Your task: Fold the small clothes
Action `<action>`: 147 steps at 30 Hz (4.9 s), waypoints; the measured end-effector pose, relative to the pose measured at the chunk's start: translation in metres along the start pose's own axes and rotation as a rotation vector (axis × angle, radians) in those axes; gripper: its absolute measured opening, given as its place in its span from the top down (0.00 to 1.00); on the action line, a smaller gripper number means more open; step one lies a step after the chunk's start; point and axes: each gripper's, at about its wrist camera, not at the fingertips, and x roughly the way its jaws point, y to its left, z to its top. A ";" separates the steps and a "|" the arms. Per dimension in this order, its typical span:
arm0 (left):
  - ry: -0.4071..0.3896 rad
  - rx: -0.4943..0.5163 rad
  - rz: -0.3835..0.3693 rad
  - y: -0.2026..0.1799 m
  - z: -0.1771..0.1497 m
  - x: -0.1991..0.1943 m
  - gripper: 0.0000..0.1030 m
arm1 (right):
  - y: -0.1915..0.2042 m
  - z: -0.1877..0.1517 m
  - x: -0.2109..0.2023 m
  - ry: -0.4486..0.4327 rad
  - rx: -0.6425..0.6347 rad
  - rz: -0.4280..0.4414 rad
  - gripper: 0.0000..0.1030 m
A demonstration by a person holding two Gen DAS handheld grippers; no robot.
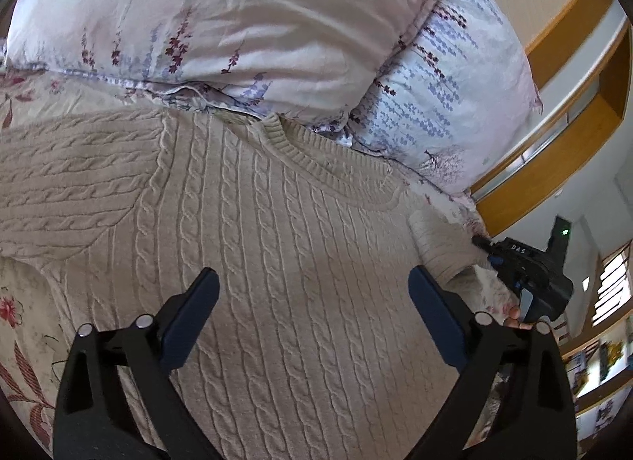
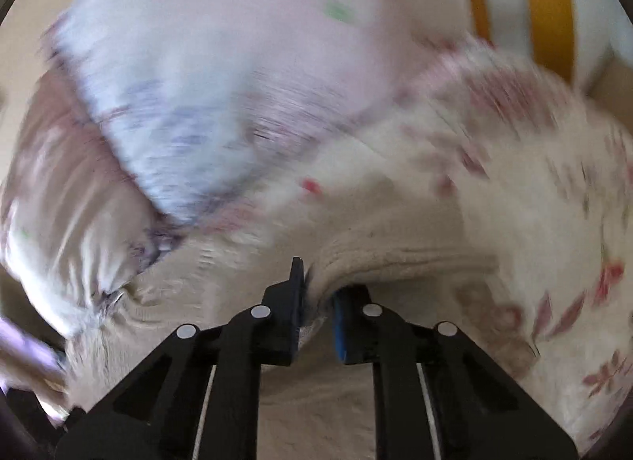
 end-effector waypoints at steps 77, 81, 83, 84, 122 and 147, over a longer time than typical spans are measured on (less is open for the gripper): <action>-0.542 -0.778 0.181 0.265 0.010 -0.206 0.94 | -0.019 -0.090 -0.048 0.016 -0.010 0.081 0.34; -0.519 -0.625 0.102 0.204 0.032 -0.192 0.94 | -0.017 -0.089 -0.049 0.014 -0.021 0.091 0.34; -0.473 -0.527 0.042 0.164 0.043 -0.173 0.94 | -0.018 -0.089 -0.050 0.011 -0.025 0.089 0.34; -0.448 -0.486 0.011 0.147 0.047 -0.163 0.94 | -0.019 -0.089 -0.050 0.011 -0.024 0.087 0.34; 0.011 -0.161 0.090 0.094 0.003 -0.026 0.53 | 0.230 -0.176 0.011 0.085 -1.126 0.208 0.55; 0.018 -0.140 0.067 0.085 -0.003 -0.028 0.33 | -0.020 -0.068 0.010 0.246 0.073 0.213 0.72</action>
